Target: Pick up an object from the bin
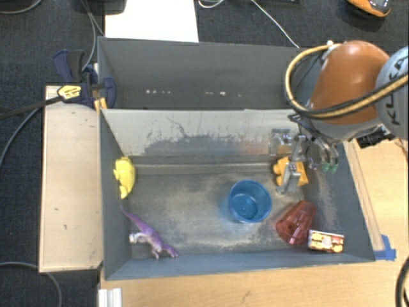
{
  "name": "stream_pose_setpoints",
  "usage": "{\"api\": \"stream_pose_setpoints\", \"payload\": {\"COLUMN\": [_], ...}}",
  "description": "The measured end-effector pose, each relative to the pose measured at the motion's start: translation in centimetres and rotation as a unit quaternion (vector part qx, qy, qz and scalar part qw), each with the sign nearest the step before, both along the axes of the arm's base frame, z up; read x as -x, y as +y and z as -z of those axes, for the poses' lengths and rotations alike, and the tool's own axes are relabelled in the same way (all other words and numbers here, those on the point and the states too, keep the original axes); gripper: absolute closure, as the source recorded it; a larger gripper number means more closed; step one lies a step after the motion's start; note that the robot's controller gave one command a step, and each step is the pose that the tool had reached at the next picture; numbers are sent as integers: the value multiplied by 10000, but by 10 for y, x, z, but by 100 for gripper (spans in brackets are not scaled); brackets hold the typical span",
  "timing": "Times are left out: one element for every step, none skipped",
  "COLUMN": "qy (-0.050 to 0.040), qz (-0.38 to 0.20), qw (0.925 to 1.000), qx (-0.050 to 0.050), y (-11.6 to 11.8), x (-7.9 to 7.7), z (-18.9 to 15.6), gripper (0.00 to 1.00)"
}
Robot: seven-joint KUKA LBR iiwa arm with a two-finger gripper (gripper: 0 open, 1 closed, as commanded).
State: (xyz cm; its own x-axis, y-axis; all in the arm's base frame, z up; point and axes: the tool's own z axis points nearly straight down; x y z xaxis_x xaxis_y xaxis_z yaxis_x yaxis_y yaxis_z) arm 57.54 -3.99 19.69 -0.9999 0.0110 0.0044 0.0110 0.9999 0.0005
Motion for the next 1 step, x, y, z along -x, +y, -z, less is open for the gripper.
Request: {"api": "stream_pose_setpoints", "payload": {"qy": [-43], "qz": [-5], "qw": [10000], "qx": [4], "y": [0], "x": [-2], "z": [-5], "gripper": [0]}}
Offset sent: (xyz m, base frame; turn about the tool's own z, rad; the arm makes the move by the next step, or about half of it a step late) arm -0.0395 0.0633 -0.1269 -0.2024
